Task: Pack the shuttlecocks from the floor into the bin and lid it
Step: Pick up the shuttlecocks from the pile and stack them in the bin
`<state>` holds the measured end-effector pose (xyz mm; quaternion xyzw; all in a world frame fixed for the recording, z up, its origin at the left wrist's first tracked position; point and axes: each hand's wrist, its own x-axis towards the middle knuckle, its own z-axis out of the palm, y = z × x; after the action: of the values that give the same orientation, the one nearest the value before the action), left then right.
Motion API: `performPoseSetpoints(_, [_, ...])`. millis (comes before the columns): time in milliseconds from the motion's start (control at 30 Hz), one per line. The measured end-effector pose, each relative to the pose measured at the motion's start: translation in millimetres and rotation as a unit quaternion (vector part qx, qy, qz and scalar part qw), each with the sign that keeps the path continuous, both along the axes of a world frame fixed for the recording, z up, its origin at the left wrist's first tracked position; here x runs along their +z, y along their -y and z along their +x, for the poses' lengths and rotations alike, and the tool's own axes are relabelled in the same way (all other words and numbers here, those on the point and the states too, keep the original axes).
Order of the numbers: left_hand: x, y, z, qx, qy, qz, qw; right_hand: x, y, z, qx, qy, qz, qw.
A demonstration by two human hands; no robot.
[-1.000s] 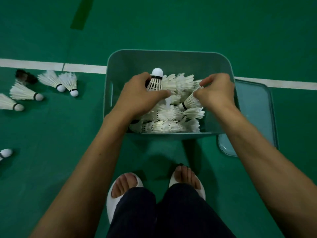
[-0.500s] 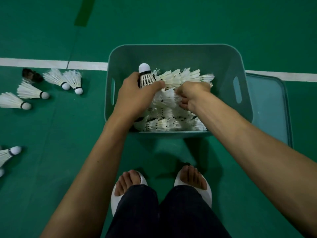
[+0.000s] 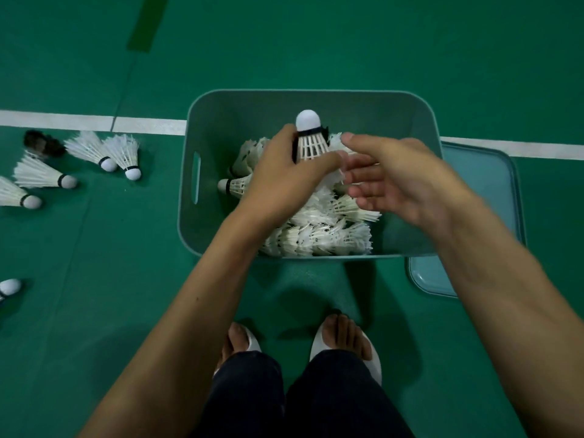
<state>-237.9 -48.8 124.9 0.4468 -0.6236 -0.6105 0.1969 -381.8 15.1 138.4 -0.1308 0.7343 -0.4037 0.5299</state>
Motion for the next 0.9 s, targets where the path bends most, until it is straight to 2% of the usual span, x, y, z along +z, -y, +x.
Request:
performPoseSetpoints(67, [-1.3, -7.7, -2.4, -0.026, -0.012, -0.009, 1.000, 0.3, -0.5, 5.1, -0.040, 0.048, -0.028, 0.998])
performPoseSetpoints(167, [-6.6, -11.5, -2.3, -0.042, -0.013, -0.023, 0.999, -0.3, -4.6, 7.5, -0.052, 0.060, -0.058, 0.995])
performPoseSetpoints(333, [-17.2, -16.5, -2.4, -0.072, 0.060, -0.114, 0.989, 4.9, -12.6, 7.7, -0.003, -0.020, -0.062, 0.998])
performPoseSetpoints(400, [-19.3, -20.0, -3.6, -0.055, 0.050, -0.136, 0.988, 8.4, -15.8, 5.1, 0.016, -0.033, -0.050, 0.998])
performPoseSetpoints(500, [-18.5, -23.2, -3.7, -0.025, 0.031, -0.132, 0.990, 10.1, -24.3, 2.0, 0.035, -0.077, 0.031, 0.996])
performPoseSetpoints(533, [-19.2, -22.8, -3.9, -0.019, 0.030, -0.133, 0.990, 9.9, -27.4, 1.5, 0.046, -0.069, 0.054, 0.995])
performPoseSetpoints(600, [-18.9, -22.3, -6.0, -0.019, 0.032, -0.147, 0.988, 8.7, -29.9, 2.0, 0.055, 0.018, 0.051, 0.997])
performPoseSetpoints(667, [-19.1, -20.5, -6.2, -0.026, 0.035, -0.154, 0.987, 6.2, -30.1, 4.6, 0.014, 0.119, 0.017, 0.993])
performPoseSetpoints(767, [-17.3, -12.4, -3.0, -0.034, 0.043, -0.148, 0.987, 2.6, -27.7, -3.1, -0.078, 0.198, -0.030, 0.977])
performPoseSetpoints(833, [-16.4, -7.2, 1.1, -0.030, 0.035, -0.136, 0.990, 5.0, -26.4, -11.1, -0.114, 0.194, -0.048, 0.973])
performPoseSetpoints(900, [-17.1, -1.3, 7.4, -0.006, 0.038, -0.129, 0.991, 9.3, -25.9, -16.1, -0.115, 0.122, -0.063, 0.984])
